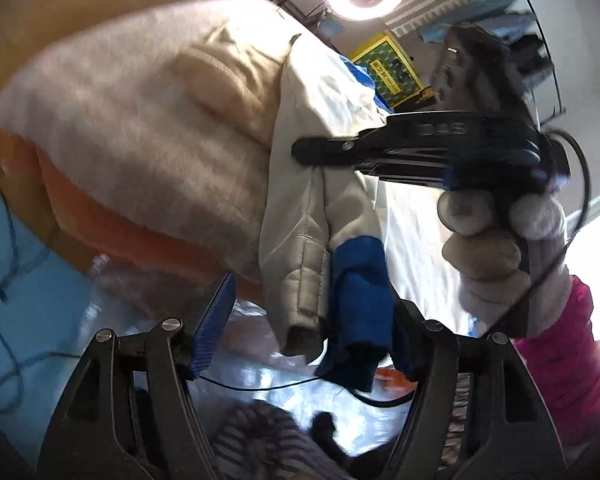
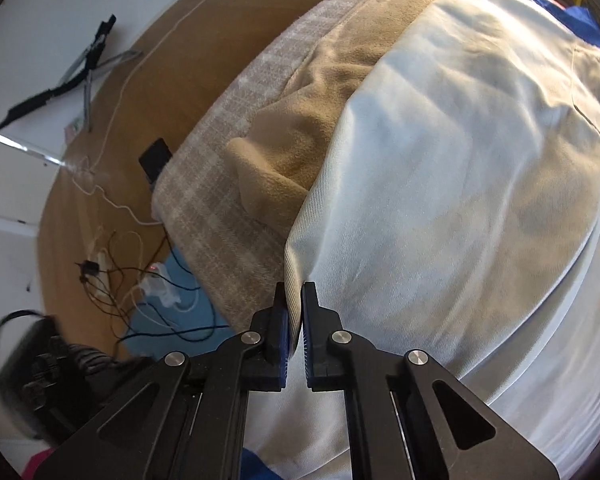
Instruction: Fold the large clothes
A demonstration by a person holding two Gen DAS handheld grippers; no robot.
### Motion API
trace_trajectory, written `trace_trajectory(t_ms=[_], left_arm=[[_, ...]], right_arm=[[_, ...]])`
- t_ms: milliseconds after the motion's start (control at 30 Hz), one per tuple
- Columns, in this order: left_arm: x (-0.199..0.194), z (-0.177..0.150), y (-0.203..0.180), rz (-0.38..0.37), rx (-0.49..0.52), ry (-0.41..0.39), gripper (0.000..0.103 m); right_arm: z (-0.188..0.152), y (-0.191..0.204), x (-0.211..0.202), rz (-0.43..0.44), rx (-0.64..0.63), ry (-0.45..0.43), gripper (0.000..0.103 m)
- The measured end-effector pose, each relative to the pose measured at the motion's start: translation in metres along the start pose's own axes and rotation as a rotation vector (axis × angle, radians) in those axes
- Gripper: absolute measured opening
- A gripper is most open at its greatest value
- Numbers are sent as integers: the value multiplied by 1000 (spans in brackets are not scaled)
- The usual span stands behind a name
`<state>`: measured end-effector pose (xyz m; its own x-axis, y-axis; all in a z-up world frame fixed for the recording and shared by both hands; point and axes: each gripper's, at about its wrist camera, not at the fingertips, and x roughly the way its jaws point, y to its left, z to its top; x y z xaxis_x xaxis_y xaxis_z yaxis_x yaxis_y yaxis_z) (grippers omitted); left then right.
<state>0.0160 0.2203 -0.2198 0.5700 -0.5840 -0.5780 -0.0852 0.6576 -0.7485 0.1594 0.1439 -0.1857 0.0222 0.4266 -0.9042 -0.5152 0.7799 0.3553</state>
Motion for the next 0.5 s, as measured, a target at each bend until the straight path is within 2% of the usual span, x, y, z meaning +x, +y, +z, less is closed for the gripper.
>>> trace_trajectory(t_ms=[67, 133, 167, 200, 233, 267, 300, 367, 467, 500], left_arm=[[6, 3, 1, -52, -15, 9, 70], [8, 5, -2, -70, -6, -1, 70], [7, 5, -4, -75, 1, -10, 65], [3, 4, -5, -78, 11, -21, 55], [1, 3, -5, -74, 18, -27, 49], [-1, 3, -4, -72, 20, -32, 39], [-4, 3, -3, -74, 14, -39, 32], [-7, 3, 3, -93, -24, -57, 26], [-7, 4, 4, -61, -27, -66, 26], [-5, 5, 3, -36, -26, -68, 29]], right_arm=[[1, 1, -2, 42, 7, -9, 5], [1, 2, -5, 67, -4, -23, 10], [0, 3, -9, 73, -12, -39, 10], [-1, 3, -12, 75, -19, -45, 15], [-3, 5, -16, 84, -25, -57, 29], [-6, 4, -22, 96, -28, -77, 34], [-9, 4, -27, 102, -33, -99, 35], [-15, -2, -35, 92, -40, -125, 35], [-22, -17, -32, 59, -4, -139, 35], [-24, -22, -28, 57, 15, -138, 32]])
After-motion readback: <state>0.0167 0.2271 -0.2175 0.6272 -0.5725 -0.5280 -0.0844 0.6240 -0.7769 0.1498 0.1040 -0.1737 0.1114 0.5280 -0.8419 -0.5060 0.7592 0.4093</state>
